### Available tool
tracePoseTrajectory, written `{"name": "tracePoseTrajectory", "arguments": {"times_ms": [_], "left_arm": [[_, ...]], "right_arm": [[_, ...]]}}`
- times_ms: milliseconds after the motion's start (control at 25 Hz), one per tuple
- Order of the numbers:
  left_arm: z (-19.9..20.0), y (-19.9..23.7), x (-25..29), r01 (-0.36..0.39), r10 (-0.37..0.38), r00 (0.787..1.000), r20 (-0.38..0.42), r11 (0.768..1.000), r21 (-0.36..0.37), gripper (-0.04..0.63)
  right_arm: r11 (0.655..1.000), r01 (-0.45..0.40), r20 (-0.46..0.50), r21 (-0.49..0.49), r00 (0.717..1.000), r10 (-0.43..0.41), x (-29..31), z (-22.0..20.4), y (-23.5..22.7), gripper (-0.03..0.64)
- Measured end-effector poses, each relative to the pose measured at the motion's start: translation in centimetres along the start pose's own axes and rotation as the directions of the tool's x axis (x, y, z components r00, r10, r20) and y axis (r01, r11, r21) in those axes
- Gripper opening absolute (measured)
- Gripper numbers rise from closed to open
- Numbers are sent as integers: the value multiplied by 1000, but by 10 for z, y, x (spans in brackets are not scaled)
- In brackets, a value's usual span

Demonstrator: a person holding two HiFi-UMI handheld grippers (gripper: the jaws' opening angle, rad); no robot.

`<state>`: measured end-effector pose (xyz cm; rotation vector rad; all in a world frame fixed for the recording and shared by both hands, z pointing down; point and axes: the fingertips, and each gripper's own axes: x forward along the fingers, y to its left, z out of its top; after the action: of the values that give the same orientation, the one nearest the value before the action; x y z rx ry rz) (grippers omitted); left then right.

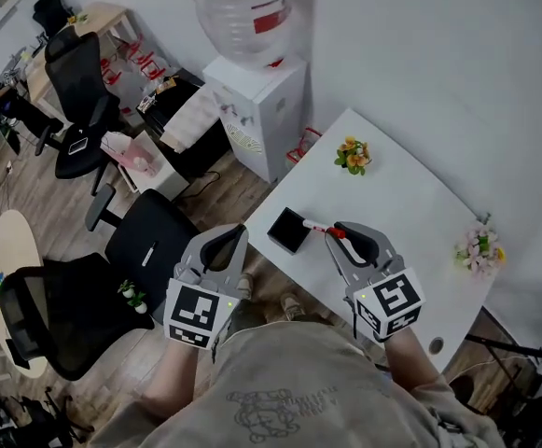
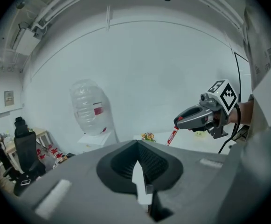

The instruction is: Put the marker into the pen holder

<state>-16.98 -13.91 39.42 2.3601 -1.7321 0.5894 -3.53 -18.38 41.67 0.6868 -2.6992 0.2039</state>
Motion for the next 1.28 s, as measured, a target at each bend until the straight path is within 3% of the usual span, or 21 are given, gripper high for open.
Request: {"name": "tracePoseTrajectory", "arguments": {"times_ms": [360,760,1040,1280], "left_arm": [[-15,37,21,201,-201,979,-10,978,52,0],[-27,49,47,378,-376,926,-36,923,77,0],[-43,36,60,452,-444,891,-96,887,94,0],[-45,23,67,488,-480,871,-106,869,82,0]], "right_arm": [[985,173,-75,14,982,-171,35,1,8,94],[951,307,-182,30,937,-297,56,-13,13,94],[937,347,-233,47,916,-327,68,-34,6,95],[945,319,-284,69,915,-288,86,-61,5,95]]}}
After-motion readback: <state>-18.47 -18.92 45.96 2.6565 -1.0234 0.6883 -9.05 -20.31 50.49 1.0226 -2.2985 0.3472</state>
